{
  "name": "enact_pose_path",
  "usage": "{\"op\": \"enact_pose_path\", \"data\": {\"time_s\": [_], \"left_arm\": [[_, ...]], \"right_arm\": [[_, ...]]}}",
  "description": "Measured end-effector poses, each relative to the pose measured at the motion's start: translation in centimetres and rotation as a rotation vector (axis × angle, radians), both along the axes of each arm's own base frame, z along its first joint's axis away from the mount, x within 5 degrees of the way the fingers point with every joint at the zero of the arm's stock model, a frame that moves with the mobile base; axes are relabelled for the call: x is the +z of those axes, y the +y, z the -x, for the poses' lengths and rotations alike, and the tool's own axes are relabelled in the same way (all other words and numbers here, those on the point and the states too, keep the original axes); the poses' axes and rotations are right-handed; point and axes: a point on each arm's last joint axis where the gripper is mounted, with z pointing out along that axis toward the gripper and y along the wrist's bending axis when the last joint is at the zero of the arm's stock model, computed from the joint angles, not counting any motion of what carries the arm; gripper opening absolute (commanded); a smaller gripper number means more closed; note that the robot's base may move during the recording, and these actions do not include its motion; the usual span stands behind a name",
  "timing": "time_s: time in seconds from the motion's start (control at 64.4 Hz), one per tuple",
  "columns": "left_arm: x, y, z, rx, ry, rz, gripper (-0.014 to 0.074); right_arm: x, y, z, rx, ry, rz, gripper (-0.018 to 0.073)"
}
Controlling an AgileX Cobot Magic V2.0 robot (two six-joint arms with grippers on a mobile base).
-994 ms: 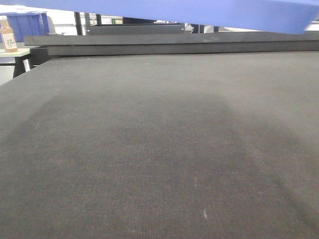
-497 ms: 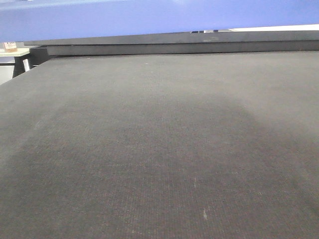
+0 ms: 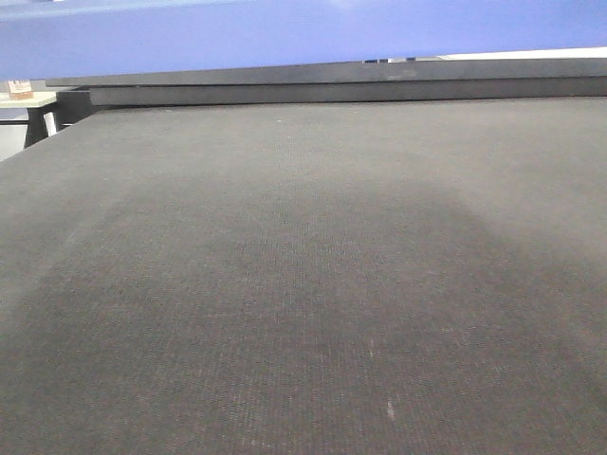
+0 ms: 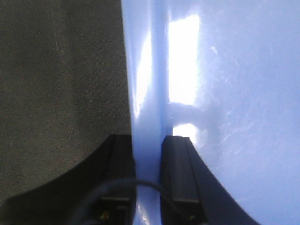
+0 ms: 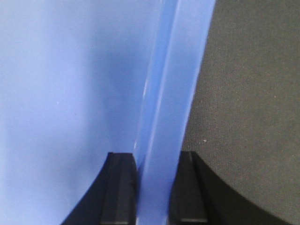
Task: Grab blue tray and place on right shelf
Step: 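Hold the tray raised while the base drives to the shelving rack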
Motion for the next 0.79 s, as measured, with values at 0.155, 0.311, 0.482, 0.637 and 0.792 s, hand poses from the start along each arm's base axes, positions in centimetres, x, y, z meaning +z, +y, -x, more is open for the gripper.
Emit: {"op": "enact_pose_path", "data": {"time_s": [0.155, 0.311, 0.482, 0.637, 0.792], "left_arm": [[0.00, -0.01, 0.01, 0.000, 0.001, 0.002, -0.0049], [-0.07, -0.01, 0.01, 0.000, 0.003, 0.000, -0.0049], [-0.07, -0.01, 0.01, 0.000, 0.003, 0.000, -0.0049], [-0.08, 0.00, 0.00, 0.002, 0.003, -0.001, -0.0049], [-0.13, 0.00, 0.01, 0.002, 0.004, -0.002, -0.0049]], "right_arm": [[0.00, 0.00, 0.00, 0.000, 0.000, 0.000, 0.0055], [0.00, 0.00, 0.00, 0.000, 0.000, 0.000, 0.0055], [0.00, 0.05, 0.02, 0.002, 0.000, 0.000, 0.0055], [0.00, 0.05, 0.02, 0.002, 0.000, 0.000, 0.0055], [-0.04, 0.07, -0.02, 0.002, 0.002, 0.001, 0.0055]]}}
